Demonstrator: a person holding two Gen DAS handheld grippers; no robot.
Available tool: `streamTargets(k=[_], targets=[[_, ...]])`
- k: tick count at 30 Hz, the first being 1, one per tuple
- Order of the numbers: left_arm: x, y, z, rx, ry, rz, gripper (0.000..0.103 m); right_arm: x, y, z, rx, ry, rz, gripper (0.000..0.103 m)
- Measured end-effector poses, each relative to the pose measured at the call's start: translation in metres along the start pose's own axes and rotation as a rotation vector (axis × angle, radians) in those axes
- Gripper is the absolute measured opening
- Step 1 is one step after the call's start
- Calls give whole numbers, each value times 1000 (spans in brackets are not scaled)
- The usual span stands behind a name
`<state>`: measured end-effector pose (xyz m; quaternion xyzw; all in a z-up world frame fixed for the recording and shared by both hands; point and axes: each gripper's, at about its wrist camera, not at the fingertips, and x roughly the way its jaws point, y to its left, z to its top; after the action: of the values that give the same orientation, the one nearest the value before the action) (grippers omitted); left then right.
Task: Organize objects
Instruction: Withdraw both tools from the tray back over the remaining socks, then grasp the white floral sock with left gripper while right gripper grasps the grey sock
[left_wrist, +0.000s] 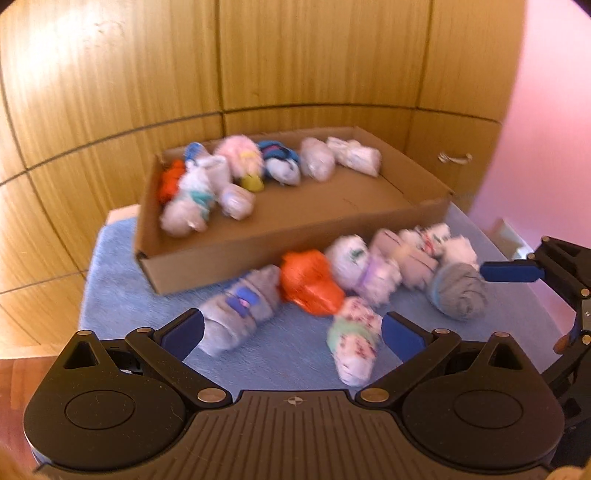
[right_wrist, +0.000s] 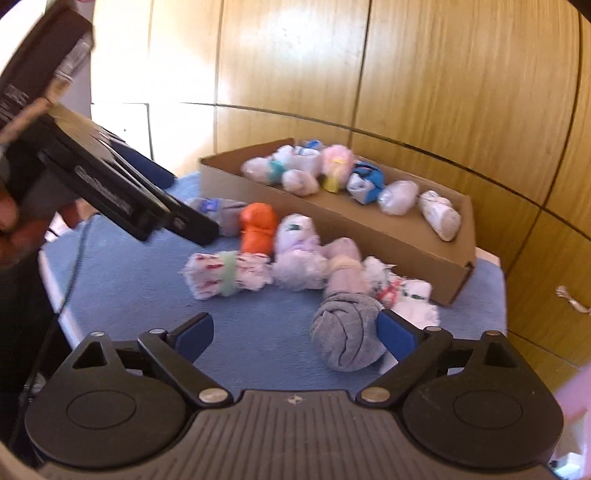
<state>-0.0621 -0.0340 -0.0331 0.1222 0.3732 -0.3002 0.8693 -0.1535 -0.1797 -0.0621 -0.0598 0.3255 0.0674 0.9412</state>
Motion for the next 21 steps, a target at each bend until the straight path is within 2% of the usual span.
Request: streamTargets(k=[4,11,14,16,21], targets=[[8,-12,-3,38,15,-17,103,-15,2,-7,43,-2,97,91],[32,-29,-10,90,47,-16,102,-32,-6,-22,38,-43,19,91],[40,-32,-11,102,43,-12,99,-26,-13,-21,2,-35,9,91],[44,-33,-11,103,56,-27,92,-22,-15,-18,-46,-45,19,91],[47,-27,-11,92,47,-45,88,-4,-25,-8,-182,-27,71,87]])
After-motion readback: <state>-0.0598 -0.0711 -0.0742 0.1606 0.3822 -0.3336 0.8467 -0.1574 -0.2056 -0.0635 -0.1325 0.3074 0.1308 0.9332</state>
